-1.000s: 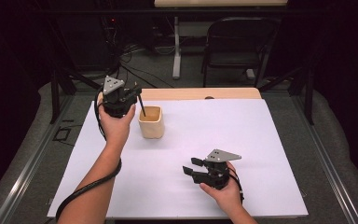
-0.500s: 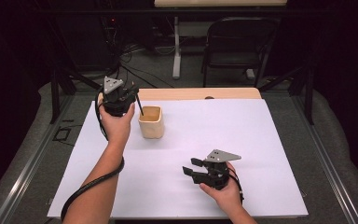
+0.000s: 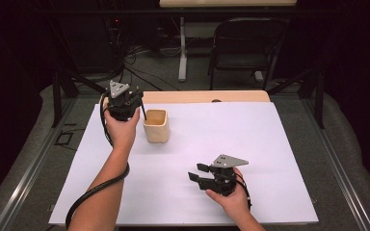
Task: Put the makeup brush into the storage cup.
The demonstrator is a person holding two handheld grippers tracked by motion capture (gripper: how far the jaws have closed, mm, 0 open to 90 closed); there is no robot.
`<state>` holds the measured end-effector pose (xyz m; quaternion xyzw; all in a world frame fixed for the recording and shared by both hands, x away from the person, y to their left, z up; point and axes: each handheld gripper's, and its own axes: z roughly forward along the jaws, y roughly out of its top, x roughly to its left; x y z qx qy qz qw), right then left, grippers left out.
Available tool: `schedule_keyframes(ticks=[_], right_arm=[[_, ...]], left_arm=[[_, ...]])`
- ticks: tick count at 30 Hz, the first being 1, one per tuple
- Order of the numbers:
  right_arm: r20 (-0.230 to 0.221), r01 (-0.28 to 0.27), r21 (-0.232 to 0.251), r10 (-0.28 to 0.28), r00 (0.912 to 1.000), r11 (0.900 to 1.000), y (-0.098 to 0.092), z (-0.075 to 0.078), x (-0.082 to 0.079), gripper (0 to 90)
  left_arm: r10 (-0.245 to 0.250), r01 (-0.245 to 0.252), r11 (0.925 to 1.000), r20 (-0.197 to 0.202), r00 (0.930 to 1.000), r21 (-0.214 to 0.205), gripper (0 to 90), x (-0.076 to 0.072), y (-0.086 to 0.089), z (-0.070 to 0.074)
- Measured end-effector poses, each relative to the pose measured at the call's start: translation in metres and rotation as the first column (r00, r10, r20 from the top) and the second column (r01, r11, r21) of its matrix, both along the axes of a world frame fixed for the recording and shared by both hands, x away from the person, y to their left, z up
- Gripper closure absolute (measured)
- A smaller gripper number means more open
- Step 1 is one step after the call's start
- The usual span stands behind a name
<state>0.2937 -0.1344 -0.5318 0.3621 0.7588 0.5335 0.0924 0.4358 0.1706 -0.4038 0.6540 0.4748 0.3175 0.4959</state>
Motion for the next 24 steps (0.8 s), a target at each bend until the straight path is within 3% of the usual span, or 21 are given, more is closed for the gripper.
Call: schedule_keyframes(ticks=[24], right_arm=[[-0.003, -0.003, -0.007, 0.003, 1.0, 1.0, 0.001, -0.001, 0.0, 49.3]], left_arm=[[-0.006, 0.005, 1.0, -0.033, 0.9994, -0.006, 83.8, 0.001, -0.005, -0.025]])
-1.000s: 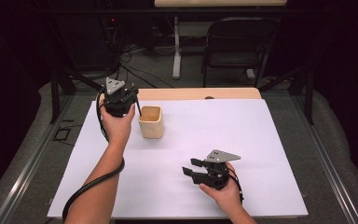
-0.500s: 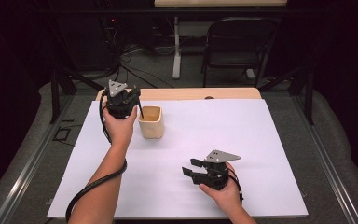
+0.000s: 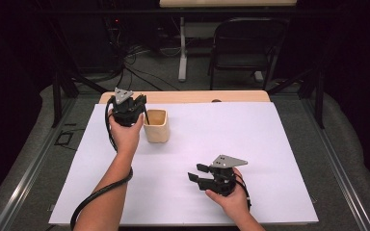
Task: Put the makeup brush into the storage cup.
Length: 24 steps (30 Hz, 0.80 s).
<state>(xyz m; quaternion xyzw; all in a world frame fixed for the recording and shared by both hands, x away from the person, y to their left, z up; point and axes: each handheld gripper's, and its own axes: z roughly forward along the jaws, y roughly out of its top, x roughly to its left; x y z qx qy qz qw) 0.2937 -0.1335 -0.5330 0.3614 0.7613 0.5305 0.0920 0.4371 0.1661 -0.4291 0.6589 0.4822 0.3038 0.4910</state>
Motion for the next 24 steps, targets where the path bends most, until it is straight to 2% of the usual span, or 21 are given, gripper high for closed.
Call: schedule_keyframes(ticks=[12, 24], right_arm=[[-0.005, -0.003, 0.001, 0.003, 1.0, 1.0, 0.001, -0.001, 0.0, 49.2], [-0.004, -0.005, 0.006, 0.005, 1.0, 1.0, 0.002, -0.001, 0.0, 49.2]], left_arm=[[-0.01, 0.01, 0.9999, -0.029, 0.9995, 0.013, 83.8, 0.0, -0.002, -0.016], [-0.014, 0.015, 0.9998, -0.036, 0.9992, 0.015, 83.8, -0.001, -0.004, -0.025]])
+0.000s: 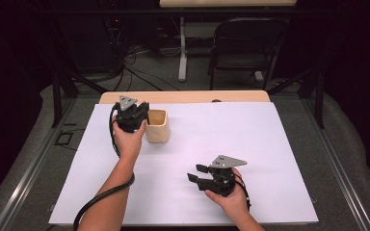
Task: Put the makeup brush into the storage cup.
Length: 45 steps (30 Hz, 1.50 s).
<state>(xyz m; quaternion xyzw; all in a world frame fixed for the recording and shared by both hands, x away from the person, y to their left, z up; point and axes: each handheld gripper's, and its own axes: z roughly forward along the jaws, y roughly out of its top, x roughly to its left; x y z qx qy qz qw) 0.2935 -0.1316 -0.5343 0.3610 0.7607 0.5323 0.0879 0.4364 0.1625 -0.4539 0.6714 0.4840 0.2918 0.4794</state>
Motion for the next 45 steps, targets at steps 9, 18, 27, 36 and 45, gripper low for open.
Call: schedule_keyframes(ticks=[9, 18, 27, 36, 45], right_arm=[[-0.001, 0.001, -0.001, -0.001, 1.0, 1.0, 0.0, 0.0, 0.0, 49.2], [-0.005, 0.001, -0.003, -0.001, 1.0, 1.0, 0.0, 0.0, 0.0, 49.2], [-0.005, -0.001, -0.004, 0.001, 1.0, 1.0, 0.0, -0.001, 0.0, 49.2], [-0.009, -0.001, -0.006, 0.001, 1.0, 1.0, 0.0, -0.001, 0.0, 49.2], [-0.009, -0.003, -0.008, 0.003, 1.0, 1.0, 0.001, -0.001, 0.0, 49.1]], left_arm=[[-0.011, 0.011, 0.9999, -0.015, 0.9998, 0.009, 83.8, 0.001, 0.001, -0.009], [-0.016, 0.016, 0.9998, -0.024, 0.9996, 0.01, 83.7, 0.0, -0.001, -0.013], [-0.024, 0.024, 0.9995, -0.033, 0.9992, 0.02, 83.7, -0.001, -0.003, -0.018], [-0.027, 0.028, 0.9991, -0.037, 0.9989, 0.031, 83.6, -0.002, -0.004, -0.021], [-0.044, 0.045, 0.9984, -0.038, 0.9983, 0.034, 76.7, -0.004, -0.006, -0.022]])
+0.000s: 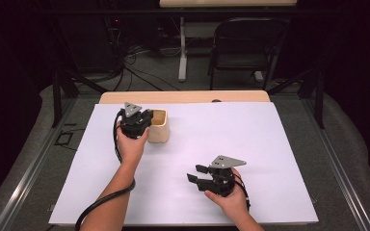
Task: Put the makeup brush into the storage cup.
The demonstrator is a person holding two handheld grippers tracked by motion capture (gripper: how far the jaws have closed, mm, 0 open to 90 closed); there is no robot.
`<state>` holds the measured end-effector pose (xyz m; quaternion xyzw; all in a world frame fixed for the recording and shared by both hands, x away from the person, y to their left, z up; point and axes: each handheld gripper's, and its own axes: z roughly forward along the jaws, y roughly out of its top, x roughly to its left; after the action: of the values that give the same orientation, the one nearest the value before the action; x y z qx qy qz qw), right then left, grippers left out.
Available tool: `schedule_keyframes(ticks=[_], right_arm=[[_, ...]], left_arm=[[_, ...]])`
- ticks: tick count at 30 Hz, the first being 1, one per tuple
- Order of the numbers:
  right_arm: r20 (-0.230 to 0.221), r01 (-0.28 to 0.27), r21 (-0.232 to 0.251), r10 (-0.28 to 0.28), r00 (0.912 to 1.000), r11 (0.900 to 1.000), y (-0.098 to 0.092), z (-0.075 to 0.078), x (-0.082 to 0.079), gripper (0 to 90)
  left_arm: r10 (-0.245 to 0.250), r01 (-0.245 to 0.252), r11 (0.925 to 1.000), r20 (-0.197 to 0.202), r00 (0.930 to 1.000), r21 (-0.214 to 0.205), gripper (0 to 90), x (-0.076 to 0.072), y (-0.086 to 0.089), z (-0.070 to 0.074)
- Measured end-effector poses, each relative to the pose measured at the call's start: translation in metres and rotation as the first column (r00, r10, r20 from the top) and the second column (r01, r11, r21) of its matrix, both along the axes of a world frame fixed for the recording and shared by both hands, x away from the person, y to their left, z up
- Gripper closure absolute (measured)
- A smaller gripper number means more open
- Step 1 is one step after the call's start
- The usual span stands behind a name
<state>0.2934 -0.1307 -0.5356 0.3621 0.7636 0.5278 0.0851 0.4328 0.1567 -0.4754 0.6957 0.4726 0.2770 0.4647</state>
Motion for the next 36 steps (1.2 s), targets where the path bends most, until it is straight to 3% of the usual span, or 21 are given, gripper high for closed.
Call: schedule_keyframes(ticks=[6, 11, 18, 26, 36], right_arm=[[0.002, 0.0, 0.004, 0.0, 1.0, 1.0, 0.0, 0.0, 0.0, 49.1], [0.002, 0.001, 0.002, -0.001, 1.0, 1.0, 0.0, 0.0, 0.0, 49.1], [0.002, 0.0, 0.003, 0.0, 1.0, 1.0, 0.001, -0.001, 0.0, 49.1], [-0.001, 0.001, 0.001, -0.001, 1.0, 1.0, 0.001, -0.001, 0.0, 48.4], [0.001, -0.001, -0.001, 0.001, 1.0, 1.0, 0.001, -0.001, 0.0, 48.3]], left_arm=[[-0.03, 0.03, 0.9995, 0.014, 0.9994, 0.007, 64.4, -0.003, -0.003, 0.002], [-0.048, 0.049, 0.9985, 0.03, 0.9984, -0.023, 52.5, -0.005, -0.004, 0.003], [-0.065, 0.067, 0.9974, 0.046, 0.9968, -0.029, 38.9, -0.007, -0.01, 0.004], [-0.068, 0.069, 0.9973, 0.025, 0.9973, -0.024, 35.9, -0.009, -0.015, 0.006], [-0.088, 0.088, 0.9925, 0.007, 0.9961, -0.084, 36.0, -0.015, -0.016, 0.011]])
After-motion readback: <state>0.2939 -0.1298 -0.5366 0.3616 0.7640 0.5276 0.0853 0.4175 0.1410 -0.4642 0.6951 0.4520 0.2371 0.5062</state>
